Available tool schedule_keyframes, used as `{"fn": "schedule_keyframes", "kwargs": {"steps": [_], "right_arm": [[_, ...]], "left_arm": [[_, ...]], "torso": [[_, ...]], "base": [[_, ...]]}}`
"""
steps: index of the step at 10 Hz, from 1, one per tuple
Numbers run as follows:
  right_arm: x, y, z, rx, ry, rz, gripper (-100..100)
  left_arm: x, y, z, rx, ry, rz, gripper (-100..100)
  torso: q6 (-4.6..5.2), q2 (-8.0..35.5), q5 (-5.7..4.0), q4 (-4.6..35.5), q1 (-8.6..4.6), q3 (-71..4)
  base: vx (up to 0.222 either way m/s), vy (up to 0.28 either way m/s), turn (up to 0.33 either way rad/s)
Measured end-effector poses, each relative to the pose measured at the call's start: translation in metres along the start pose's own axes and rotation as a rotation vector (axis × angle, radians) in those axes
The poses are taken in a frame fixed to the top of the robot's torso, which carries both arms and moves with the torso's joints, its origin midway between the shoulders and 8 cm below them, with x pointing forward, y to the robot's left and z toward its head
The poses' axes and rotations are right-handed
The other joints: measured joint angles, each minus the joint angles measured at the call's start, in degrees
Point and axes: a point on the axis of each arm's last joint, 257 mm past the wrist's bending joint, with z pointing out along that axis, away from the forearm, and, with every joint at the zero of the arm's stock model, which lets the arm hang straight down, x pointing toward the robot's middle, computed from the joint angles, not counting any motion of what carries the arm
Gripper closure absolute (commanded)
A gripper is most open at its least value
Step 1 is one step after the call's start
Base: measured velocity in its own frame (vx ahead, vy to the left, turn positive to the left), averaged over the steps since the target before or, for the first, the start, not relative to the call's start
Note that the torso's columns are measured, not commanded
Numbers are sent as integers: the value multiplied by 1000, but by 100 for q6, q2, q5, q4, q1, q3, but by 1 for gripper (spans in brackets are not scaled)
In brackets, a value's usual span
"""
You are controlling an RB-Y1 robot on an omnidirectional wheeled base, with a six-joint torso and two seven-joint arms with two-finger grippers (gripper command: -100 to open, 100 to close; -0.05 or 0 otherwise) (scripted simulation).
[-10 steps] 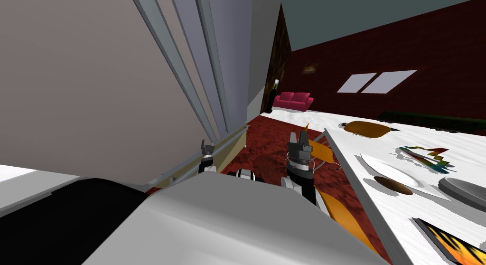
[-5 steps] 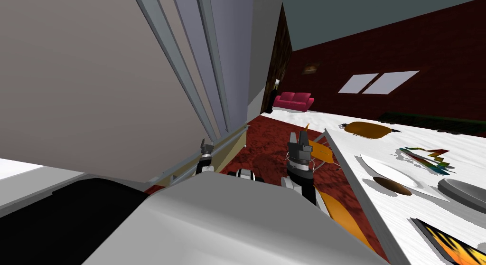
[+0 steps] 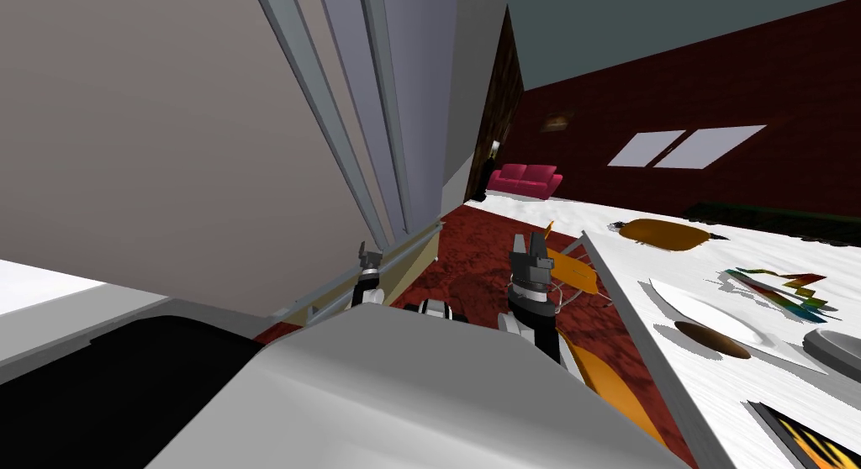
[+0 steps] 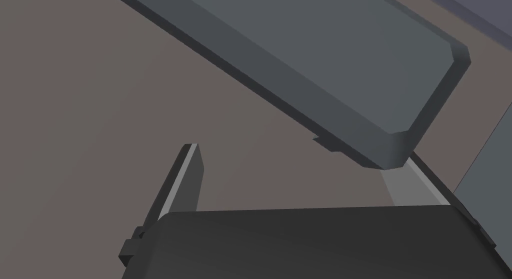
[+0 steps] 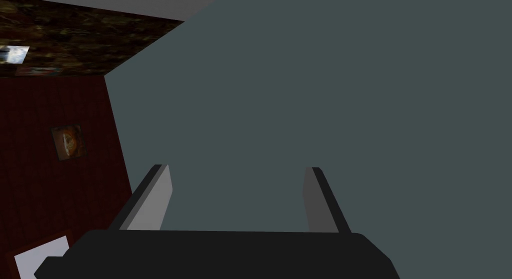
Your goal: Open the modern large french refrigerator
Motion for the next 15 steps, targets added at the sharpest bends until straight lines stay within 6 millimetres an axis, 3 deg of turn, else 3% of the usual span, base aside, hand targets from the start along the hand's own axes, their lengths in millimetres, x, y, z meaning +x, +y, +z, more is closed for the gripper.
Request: {"fn": "schedule_keyframes", "kwargs": {"steps": [6,15], "right_arm": [[0,0,0,0,0,0,0],[0,0,0,0,0,0,0]], "left_arm": [[18,15,-12,20,-76,-111,-100],[-37,4,53,63,-162,-75,-100]], "torso": [[-14,-4,11,-11,25,-2],[-18,0,-6,7,26,0]], "base": [[-8,-3,-28],[-69,-19,-103]]}}
